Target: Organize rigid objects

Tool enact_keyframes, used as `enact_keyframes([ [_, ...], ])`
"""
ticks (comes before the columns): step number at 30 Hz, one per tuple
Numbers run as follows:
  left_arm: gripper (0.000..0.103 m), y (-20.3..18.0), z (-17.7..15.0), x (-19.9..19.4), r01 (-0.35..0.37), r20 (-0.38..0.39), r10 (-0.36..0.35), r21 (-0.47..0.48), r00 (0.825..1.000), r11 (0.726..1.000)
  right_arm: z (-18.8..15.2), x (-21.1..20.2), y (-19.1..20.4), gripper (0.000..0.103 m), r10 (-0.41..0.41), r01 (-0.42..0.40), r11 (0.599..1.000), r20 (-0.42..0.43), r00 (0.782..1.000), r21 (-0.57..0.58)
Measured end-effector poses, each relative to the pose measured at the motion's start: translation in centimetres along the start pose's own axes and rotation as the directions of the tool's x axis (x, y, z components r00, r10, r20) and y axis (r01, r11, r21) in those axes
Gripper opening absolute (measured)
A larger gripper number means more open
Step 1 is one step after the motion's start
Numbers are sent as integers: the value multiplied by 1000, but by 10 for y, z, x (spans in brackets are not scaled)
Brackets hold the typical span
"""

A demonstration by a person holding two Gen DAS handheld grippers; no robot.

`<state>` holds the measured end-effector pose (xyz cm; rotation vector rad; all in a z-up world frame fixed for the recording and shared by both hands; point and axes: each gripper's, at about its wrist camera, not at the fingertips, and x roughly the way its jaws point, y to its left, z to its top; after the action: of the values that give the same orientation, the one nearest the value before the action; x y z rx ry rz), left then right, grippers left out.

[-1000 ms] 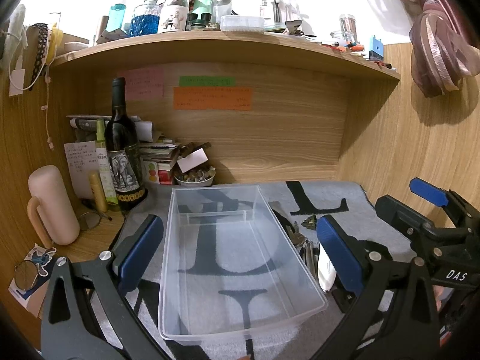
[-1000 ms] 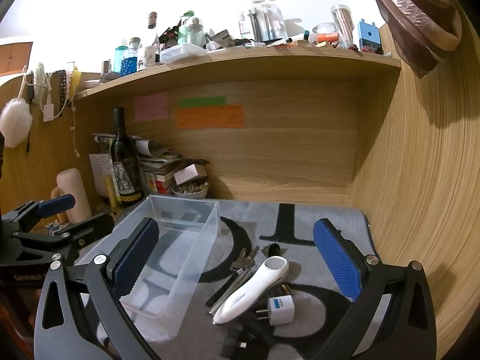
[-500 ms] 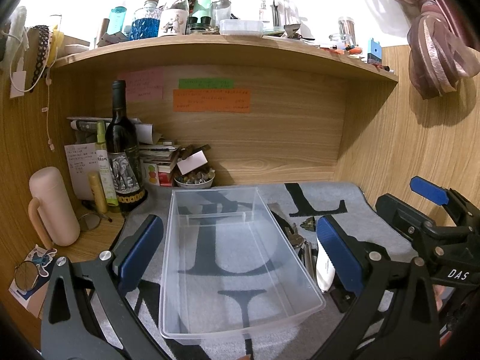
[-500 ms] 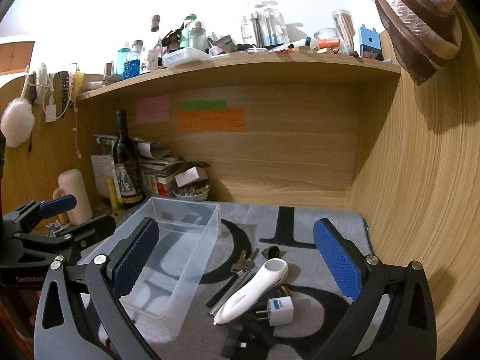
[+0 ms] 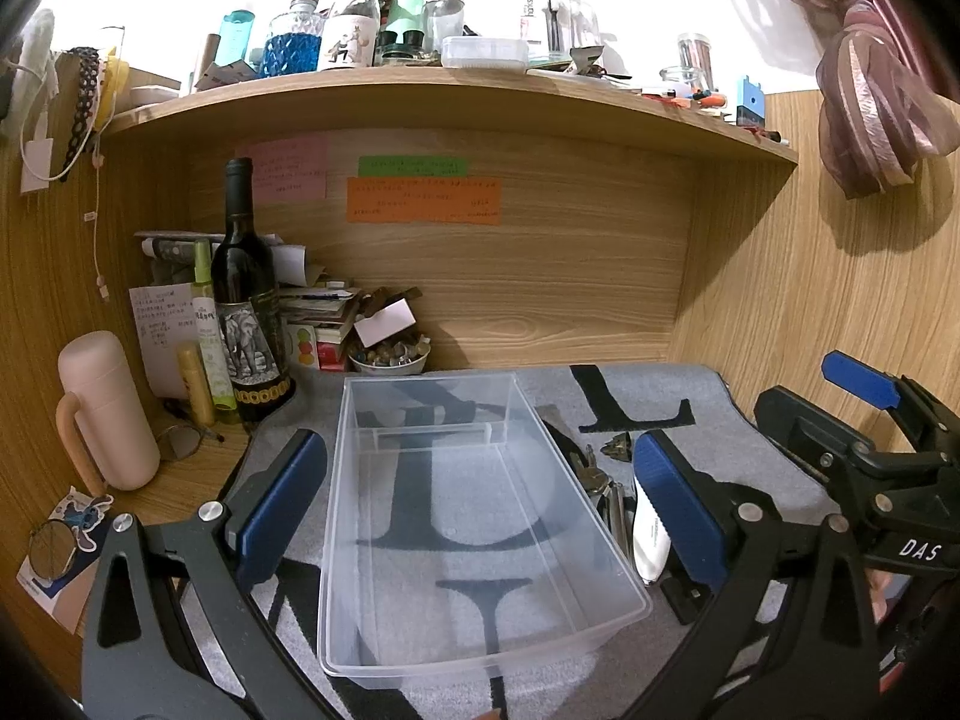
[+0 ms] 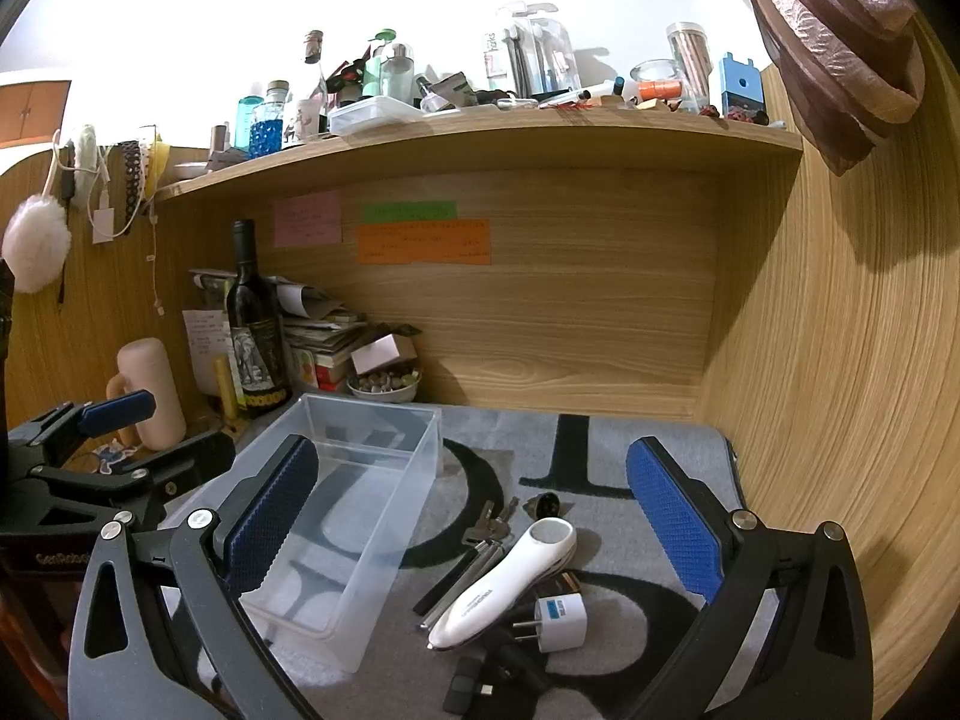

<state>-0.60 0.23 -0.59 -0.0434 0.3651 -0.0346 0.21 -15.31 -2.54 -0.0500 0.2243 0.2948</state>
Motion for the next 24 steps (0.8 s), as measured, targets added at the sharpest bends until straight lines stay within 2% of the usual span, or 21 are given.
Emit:
enact_keyframes([
  [19, 103, -1, -1, 0, 3, -3, -3, 5, 1000, 1000, 0, -2, 1, 103, 2, -2, 1000, 2, 1000, -2],
  [24, 103, 2, -3, 9, 32, -35, -32, 1, 999, 999, 0, 1, 0, 103, 6, -6, 1000, -8, 1000, 1],
])
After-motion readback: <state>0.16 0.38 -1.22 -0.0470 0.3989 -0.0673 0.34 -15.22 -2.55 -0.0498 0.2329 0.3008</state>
